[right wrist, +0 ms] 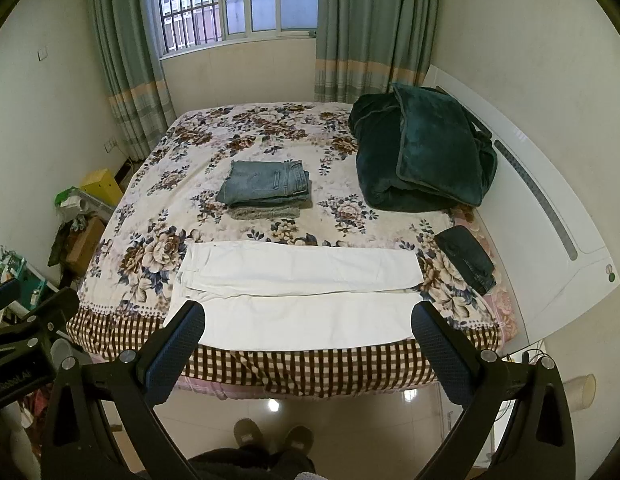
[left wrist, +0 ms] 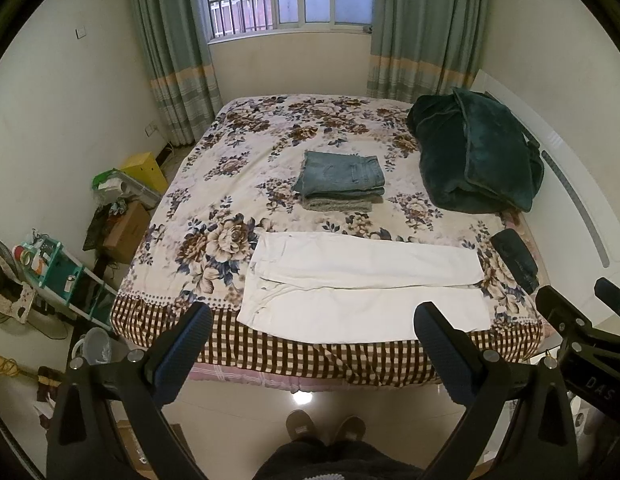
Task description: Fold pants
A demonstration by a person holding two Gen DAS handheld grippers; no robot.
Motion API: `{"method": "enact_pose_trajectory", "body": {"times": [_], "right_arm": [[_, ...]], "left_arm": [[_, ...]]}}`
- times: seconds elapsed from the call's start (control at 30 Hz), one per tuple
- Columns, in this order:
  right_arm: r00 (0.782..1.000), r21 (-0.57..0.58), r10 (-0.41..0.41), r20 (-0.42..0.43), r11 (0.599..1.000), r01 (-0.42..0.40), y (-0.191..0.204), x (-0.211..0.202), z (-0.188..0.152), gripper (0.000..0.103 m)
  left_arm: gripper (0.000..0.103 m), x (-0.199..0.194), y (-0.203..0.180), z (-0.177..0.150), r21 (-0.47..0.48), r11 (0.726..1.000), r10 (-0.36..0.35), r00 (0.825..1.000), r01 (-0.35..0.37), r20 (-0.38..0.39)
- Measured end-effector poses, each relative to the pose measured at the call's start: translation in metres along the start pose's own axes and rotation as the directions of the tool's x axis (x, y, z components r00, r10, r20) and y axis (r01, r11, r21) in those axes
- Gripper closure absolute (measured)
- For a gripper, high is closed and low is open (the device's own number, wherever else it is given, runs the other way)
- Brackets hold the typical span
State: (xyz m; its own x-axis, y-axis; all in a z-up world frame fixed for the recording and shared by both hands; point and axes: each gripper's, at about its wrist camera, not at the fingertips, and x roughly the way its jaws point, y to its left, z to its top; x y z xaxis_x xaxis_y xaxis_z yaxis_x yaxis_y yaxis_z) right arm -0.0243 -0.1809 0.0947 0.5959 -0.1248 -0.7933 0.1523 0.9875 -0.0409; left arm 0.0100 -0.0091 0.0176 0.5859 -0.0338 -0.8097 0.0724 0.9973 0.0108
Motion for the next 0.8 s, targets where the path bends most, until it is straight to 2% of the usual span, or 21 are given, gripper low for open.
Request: {"method": "enact_pose_trajectory", "body": {"times": [0.53, 0.57, 0.8], "right_arm": [[1.000, -0.001, 0.003, 0.002, 1.000, -0.003, 0.000, 0.000, -0.001, 0.000], [1.000, -0.004, 0.004, 0.001, 1.000, -0.004, 0.003, -0.009, 0.007, 0.000], [1.000, -0.005, 0.008, -0.001, 1.000, -0.008, 0.004, -0.011, 0.008, 0.000]], "left_arm": [[0.000, 0.000, -0.005, -0.001, -0.002, 1.000, -0.002, 1.000, 0.002, 0.001], [0.000, 0.000, -0.006, -0.001, -0.002, 1.000, -0.002, 1.000, 0.002, 0.002], [0.000, 0.000, -0.006, -0.002, -0.004, 1.000, -0.001, 1.000, 0.001, 0.001]]}}
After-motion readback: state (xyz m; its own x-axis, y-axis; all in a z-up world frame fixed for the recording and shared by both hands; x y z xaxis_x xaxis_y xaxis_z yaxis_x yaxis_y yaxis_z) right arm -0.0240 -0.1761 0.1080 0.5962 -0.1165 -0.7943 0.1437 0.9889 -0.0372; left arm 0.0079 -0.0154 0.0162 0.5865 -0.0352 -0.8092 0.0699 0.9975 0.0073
